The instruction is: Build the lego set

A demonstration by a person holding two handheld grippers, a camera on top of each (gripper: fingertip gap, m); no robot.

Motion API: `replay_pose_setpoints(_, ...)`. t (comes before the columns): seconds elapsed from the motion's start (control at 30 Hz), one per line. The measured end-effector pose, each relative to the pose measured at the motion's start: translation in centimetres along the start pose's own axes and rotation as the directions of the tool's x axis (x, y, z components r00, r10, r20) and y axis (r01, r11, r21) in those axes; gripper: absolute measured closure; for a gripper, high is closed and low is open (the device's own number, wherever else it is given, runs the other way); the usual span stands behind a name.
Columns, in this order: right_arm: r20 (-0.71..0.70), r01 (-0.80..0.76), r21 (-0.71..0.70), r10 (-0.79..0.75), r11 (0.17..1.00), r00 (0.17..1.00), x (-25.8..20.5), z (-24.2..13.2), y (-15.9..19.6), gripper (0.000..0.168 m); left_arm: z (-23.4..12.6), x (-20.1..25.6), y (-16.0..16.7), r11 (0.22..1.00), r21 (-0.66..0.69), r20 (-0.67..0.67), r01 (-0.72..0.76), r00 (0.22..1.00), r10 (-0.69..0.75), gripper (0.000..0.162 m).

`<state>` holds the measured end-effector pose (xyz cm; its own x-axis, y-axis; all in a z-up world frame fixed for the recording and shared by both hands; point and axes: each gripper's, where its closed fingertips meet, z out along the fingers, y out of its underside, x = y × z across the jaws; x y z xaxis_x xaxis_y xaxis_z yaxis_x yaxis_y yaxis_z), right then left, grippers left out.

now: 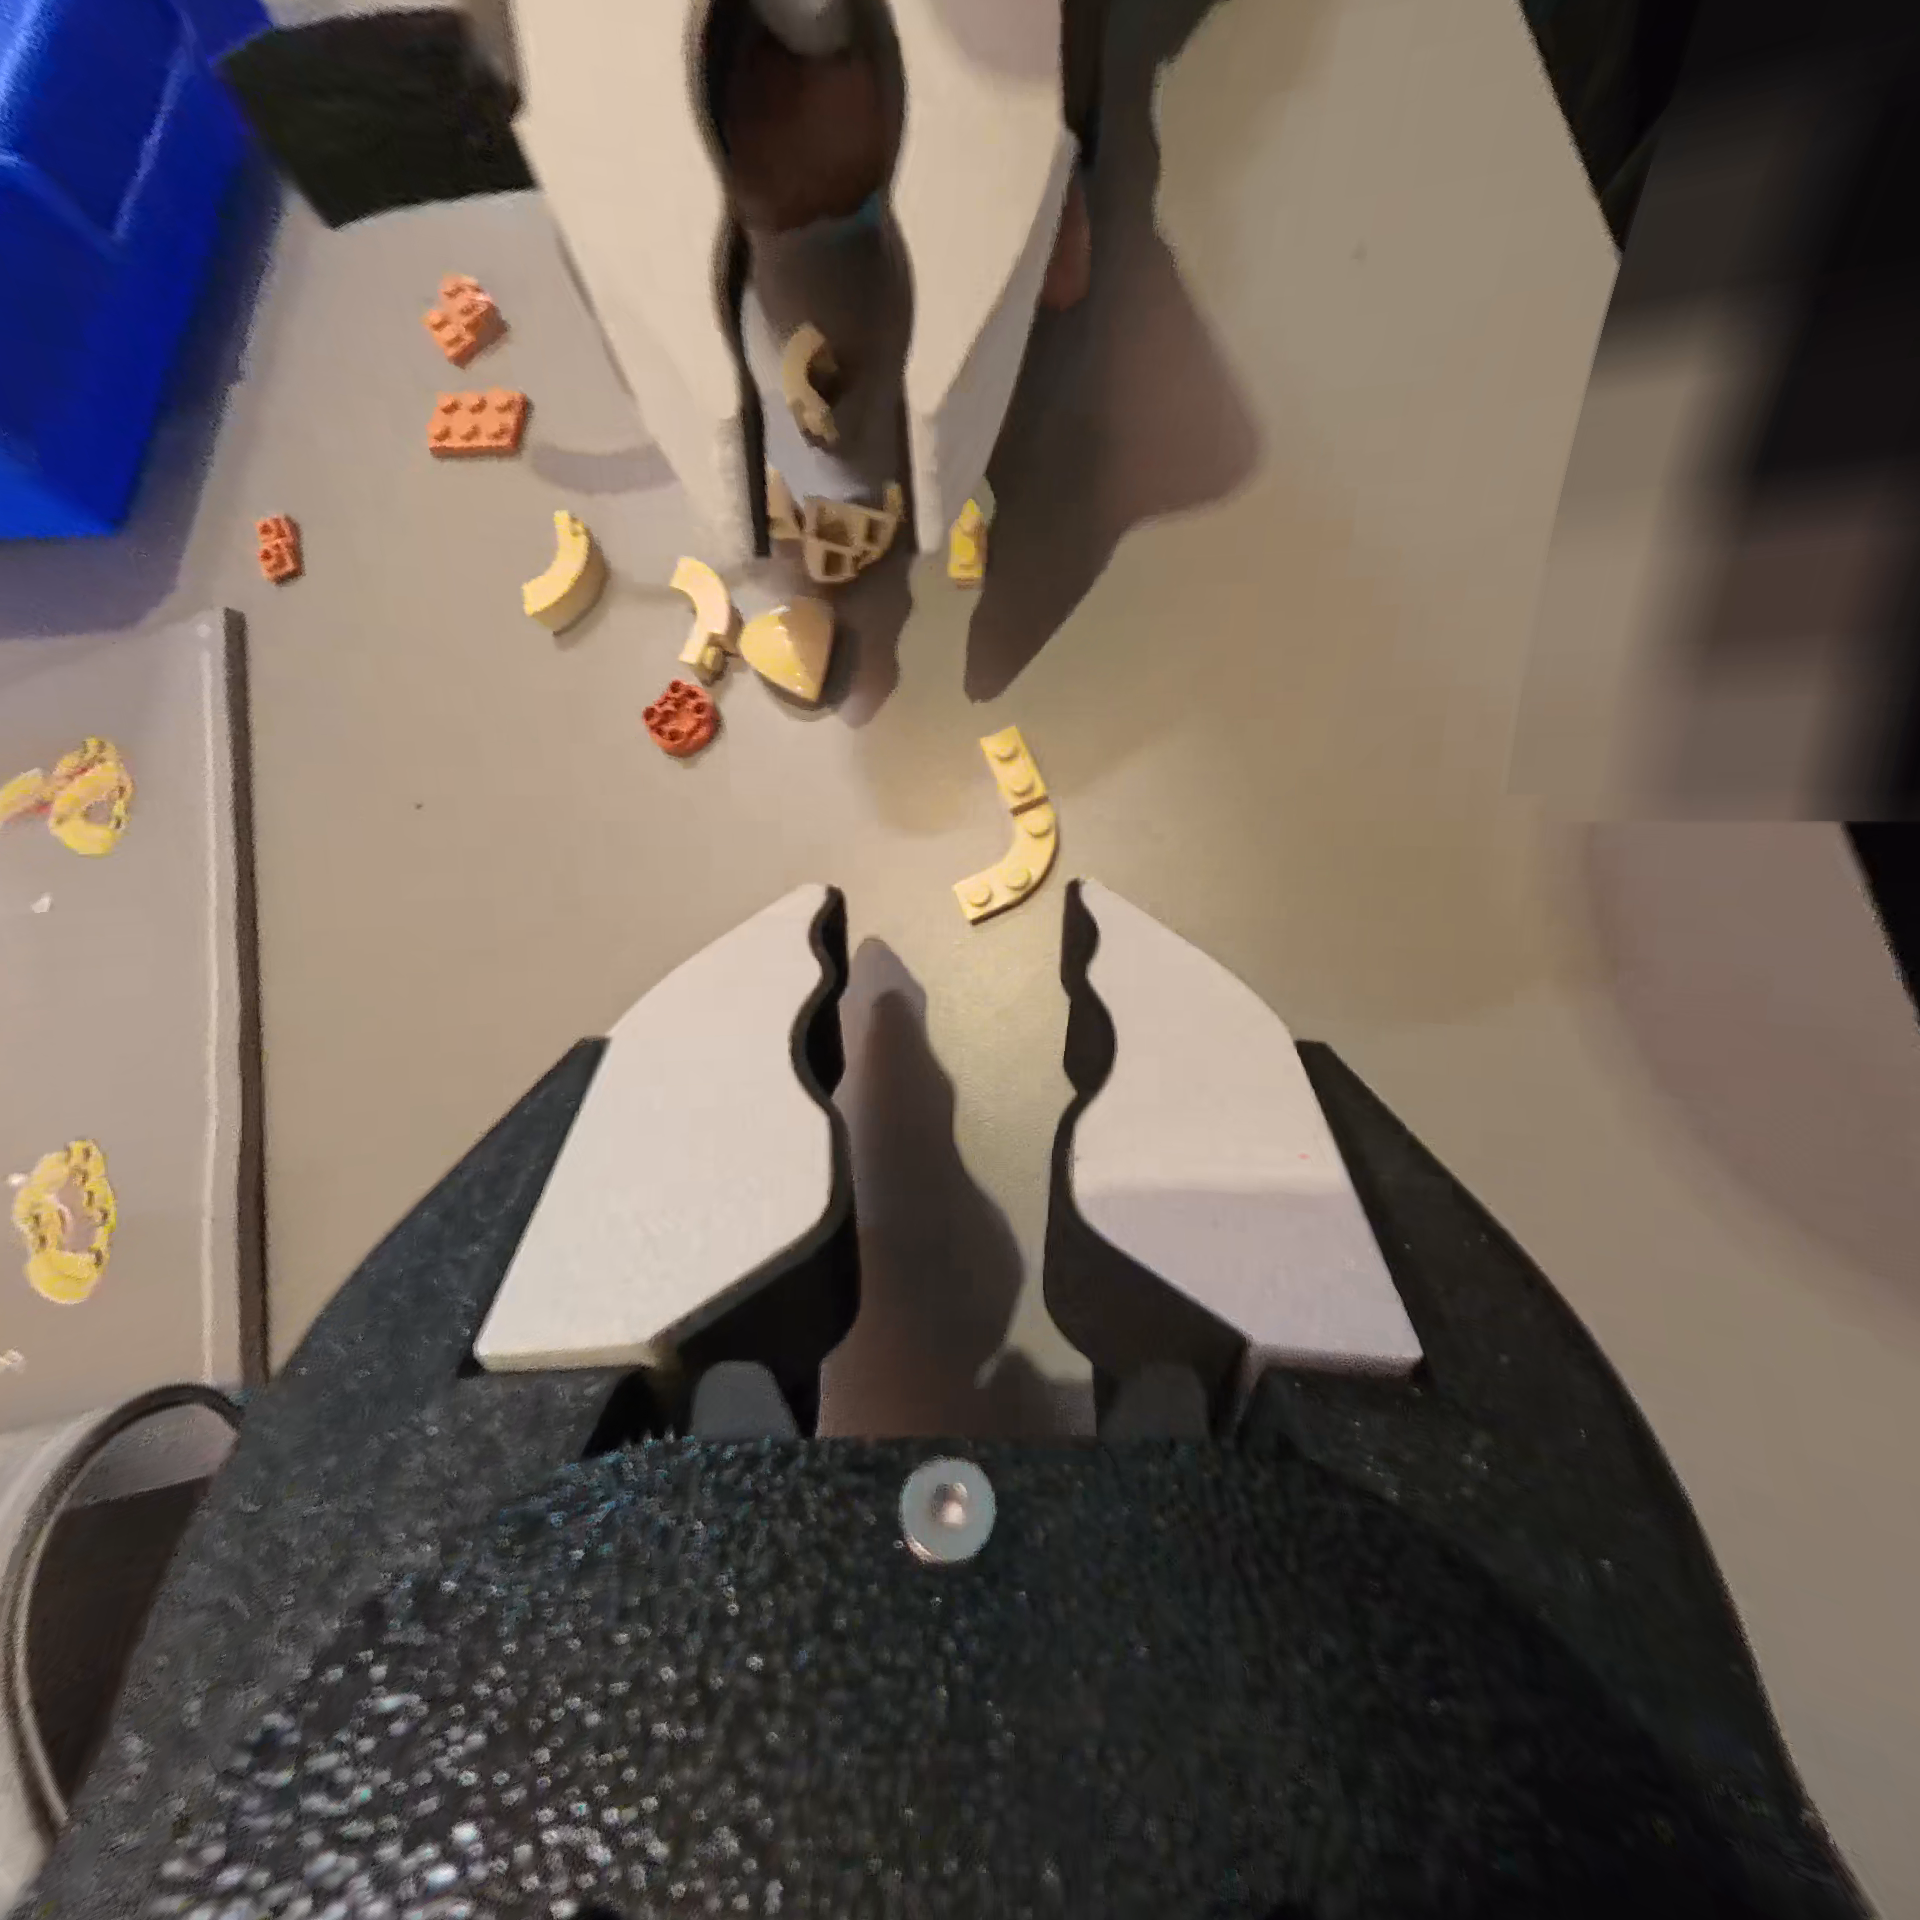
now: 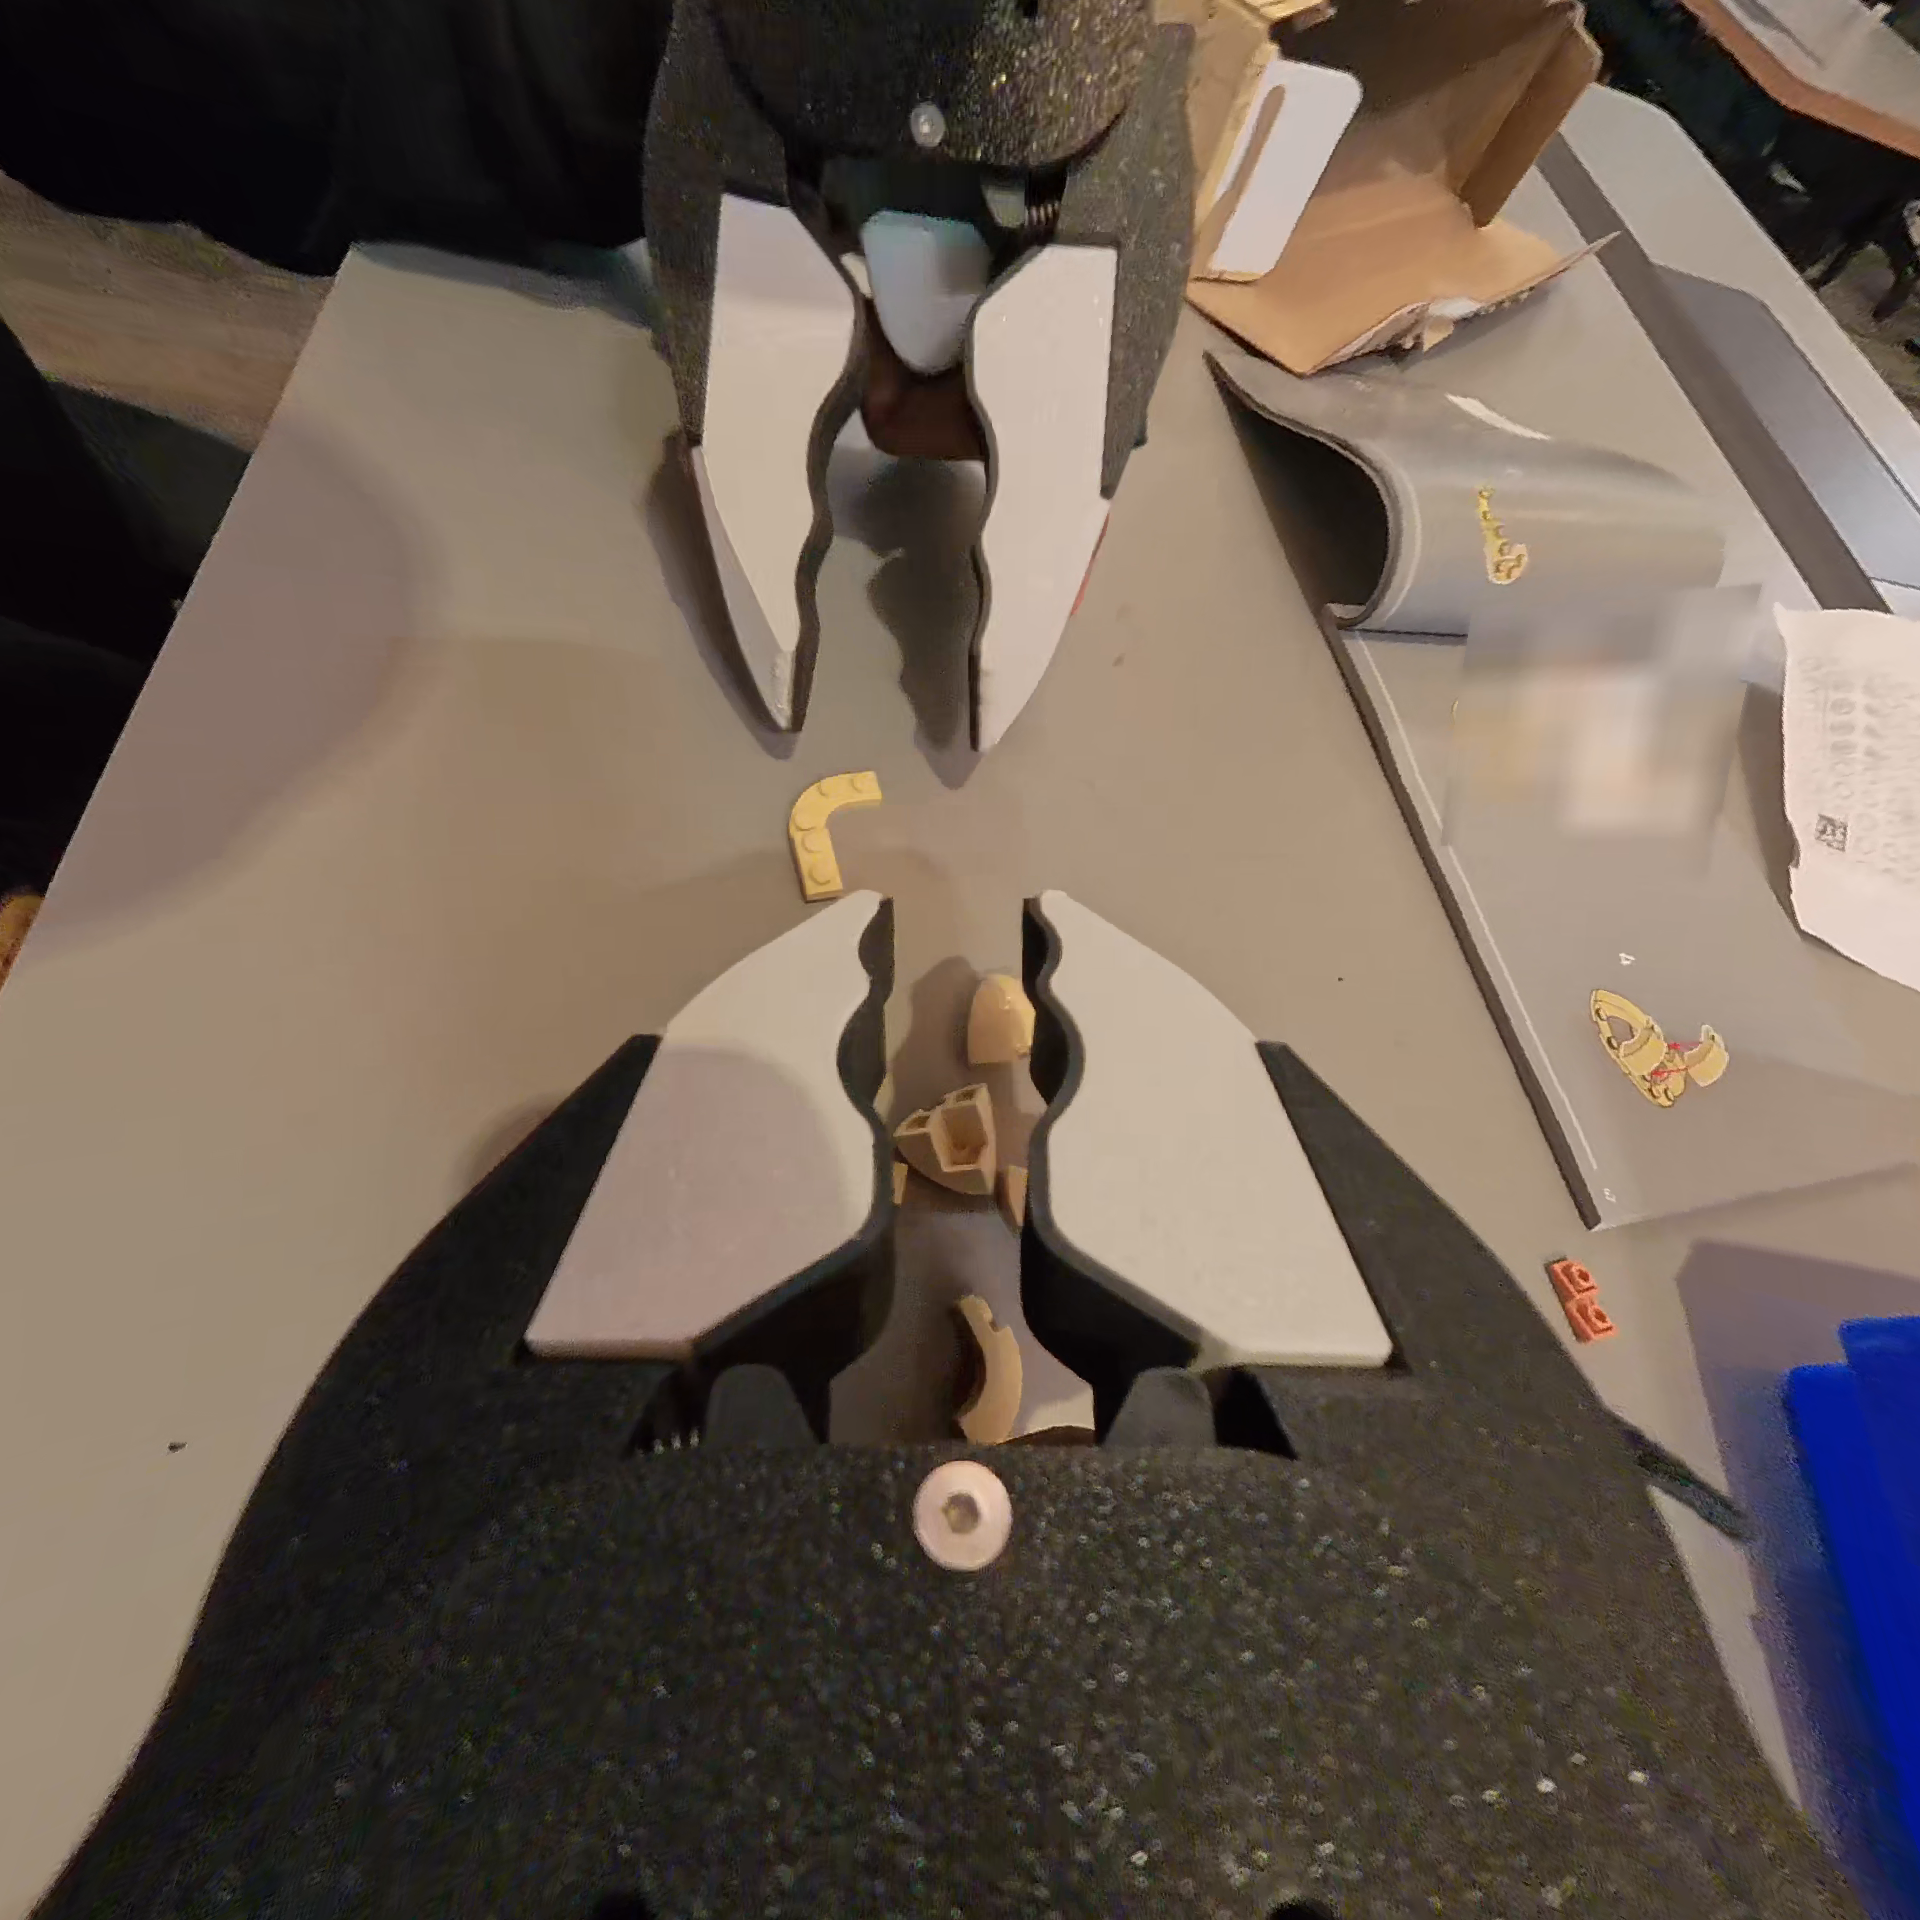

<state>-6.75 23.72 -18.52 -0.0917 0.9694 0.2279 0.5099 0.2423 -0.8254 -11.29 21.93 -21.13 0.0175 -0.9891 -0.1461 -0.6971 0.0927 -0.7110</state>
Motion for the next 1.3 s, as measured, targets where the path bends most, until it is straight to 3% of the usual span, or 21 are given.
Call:
replay_pose_setpoints(0.17, -0.104, -0.046, 0.062, 0.053, 0.997, 0.993, 1.9, -0.5, -0.8, 0.146, -1.4, -2.5, -3.3, 0.947, 0.292, 0.039, 0.134, 0.988, -0.152, 0.128)
replay_pose_setpoints(0.33, -0.201, -0.057, 0.175, 0.092, 0.983, 0.975, 3.4, -1.2, -2.3, 0.144, -2.8, -4.0, -6.1, 0.864, 0.499, 0.165, 0.060, 0.973, -0.162, 0.141)
replay_pose_setpoints(0.6, -0.226, -0.068, 0.340, 0.152, 0.938, 0.962, 4.4, -1.5, -4.6, 0.135, -4.5, -5.1, -6.4, 0.814, 0.580, 0.265, 0.030, 0.938, -0.223, 0.142)
replay_pose_setpoints(0.83, -0.237, -0.064, 0.306, 0.141, 0.950, 0.961, 4.0, -1.3, -4.3, 0.144, -5.8, -5.8, -6.4, 0.763, 0.644, 0.263, 0.049, 0.923, -0.280, 0.143)
replay_pose_setpoints(1.3, -0.303, -0.045, 0.282, 0.133, 0.958, 0.944, 4.4, -3.6, -4.0, 0.162, -4.3, -5.5, -6.3, 0.831, 0.556, 0.352, -0.034, 0.915, -0.197, 0.143)
